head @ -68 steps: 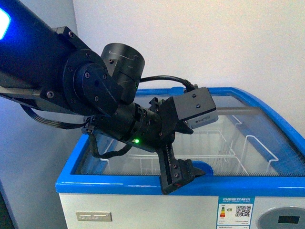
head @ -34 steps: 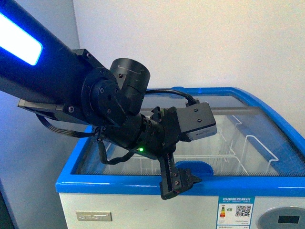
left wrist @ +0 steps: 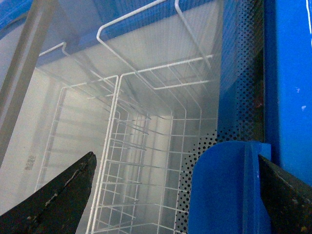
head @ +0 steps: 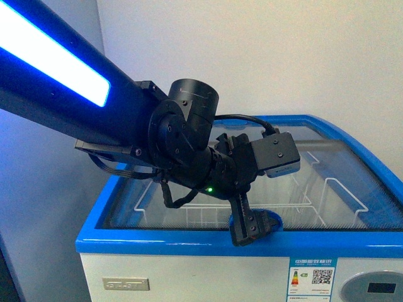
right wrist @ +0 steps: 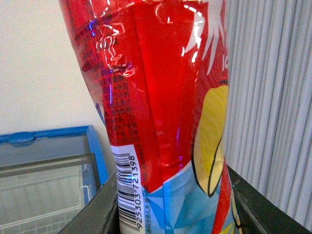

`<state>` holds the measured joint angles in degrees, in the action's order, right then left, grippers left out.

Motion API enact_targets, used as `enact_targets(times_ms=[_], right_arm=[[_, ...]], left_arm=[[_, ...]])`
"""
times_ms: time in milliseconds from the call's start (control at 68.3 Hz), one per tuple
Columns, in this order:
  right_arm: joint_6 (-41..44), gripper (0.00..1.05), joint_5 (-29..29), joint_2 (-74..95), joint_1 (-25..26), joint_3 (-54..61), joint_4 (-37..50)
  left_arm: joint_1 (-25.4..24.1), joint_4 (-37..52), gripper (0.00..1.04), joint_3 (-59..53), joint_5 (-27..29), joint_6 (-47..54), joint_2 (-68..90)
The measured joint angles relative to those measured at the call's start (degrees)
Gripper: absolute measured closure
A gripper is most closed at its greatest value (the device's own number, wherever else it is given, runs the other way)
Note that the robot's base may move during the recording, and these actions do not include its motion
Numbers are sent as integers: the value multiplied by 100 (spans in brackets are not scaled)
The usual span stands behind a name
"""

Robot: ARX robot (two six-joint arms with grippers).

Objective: Put drink in fridge

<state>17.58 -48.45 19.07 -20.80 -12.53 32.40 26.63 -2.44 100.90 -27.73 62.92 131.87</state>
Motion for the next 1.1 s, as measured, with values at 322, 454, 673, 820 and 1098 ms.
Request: enact_targets(times_ms=[322,454,673,820,1098], right_arm=[[0,62,-7,0,2,0,0],[0,62,7,0,0,0,0],[0,62,-4,0,0,0,0],[0,62,0,0,0,0,0],[0,62,0,0,0,0,0]], left_arm=[[0,393,8,820,597,-52,459],[-2,437,8,1309,769,-20,741],[-17,354,8,2396,1073,-2,1357],[-31,-273,8,3637,1154,31,1956],[-44,-1403,8,5705,1250,52,2962]])
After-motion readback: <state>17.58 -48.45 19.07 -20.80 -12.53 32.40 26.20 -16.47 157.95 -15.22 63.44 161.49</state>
